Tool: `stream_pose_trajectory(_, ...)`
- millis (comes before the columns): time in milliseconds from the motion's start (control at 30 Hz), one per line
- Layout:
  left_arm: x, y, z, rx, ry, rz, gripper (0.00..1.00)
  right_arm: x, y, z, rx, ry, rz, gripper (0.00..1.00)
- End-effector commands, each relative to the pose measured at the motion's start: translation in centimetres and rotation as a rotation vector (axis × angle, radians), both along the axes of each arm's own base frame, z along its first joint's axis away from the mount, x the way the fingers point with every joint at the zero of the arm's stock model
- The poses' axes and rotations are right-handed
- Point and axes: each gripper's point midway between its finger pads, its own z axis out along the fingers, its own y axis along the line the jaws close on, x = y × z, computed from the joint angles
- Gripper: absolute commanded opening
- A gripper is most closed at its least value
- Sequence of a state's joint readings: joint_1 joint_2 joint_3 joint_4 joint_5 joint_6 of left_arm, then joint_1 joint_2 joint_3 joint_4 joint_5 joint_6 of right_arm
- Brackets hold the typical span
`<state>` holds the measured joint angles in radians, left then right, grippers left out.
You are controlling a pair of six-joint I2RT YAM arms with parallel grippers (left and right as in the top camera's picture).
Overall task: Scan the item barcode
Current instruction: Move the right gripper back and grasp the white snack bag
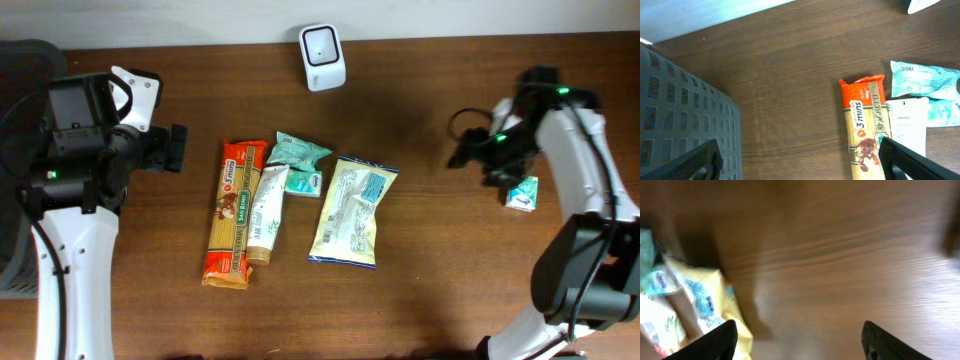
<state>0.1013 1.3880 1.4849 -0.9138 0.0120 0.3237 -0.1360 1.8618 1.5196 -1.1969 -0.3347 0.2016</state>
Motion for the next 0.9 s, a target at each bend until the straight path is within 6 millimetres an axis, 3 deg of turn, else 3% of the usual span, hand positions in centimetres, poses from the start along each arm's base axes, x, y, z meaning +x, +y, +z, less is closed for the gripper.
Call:
stream_pose_trajectory(0,0.1,0.0,0.1,0.005,-0.004,-0.016,0.99,-1.5,5.3,-2.2,0.086,0.016,0.12,0.79)
stream_pose_trajectory(100,0.1,0.0,0.1,0.005,-0.004,-0.016,0.99,-2.2,8.9,-4.2,0.084,-0.007,0.228,0.79)
stream_pose_trajectory(167,0.1,0.0,0.1,0.005,-0.004,-0.016,0.99,-2.2,11.0,-4.0,0.077,-0.056,0.343,0.78)
stream_pose_trajectory(233,0.1,0.0,0.1,0.005,-0.004,-0.016,0.99,-1.4,11.7,-2.9,0.066,-0.11,0.424,0.78)
stream_pose_trajectory(300,0.1,0.0,0.1,0.005,-0.004,-0.016,0.99,0.4,11.6,-0.4,0.034,-0.168,0.44,0.78)
stream_pose_trajectory(400,0.1,0.0,0.1,0.005,-0.004,-0.016,0.99,4.3,11.7,5.1,-0.038,-0.366,0.553,0.78)
stream_pose_trajectory(500,0.1,0.0,0.1,0.005,-0.004,-0.016,0.99,6.9,12.2,7.5,-0.077,-0.485,0.65,0.83)
stream_pose_trajectory(600,0.1,0.0,0.2,0.005,-0.005,-0.016,0.99,8.6,13.2,4.2,-0.068,-0.449,0.726,0.84)
stream_pose_trajectory(667,0.1,0.0,0.1,0.005,-0.004,-0.016,0.99,8.2,15.1,-0.2,0.001,-0.372,0.81,0.84)
stream_pose_trajectory(733,0.1,0.0,0.1,0.005,-0.004,-0.016,0.99,7.6,16.5,-2.9,0.05,-0.323,0.845,0.83)
stream_pose_trajectory(867,0.1,0.0,0.1,0.005,-0.004,-0.016,0.99,6.1,18.4,-4.1,0.134,-0.288,0.899,0.83)
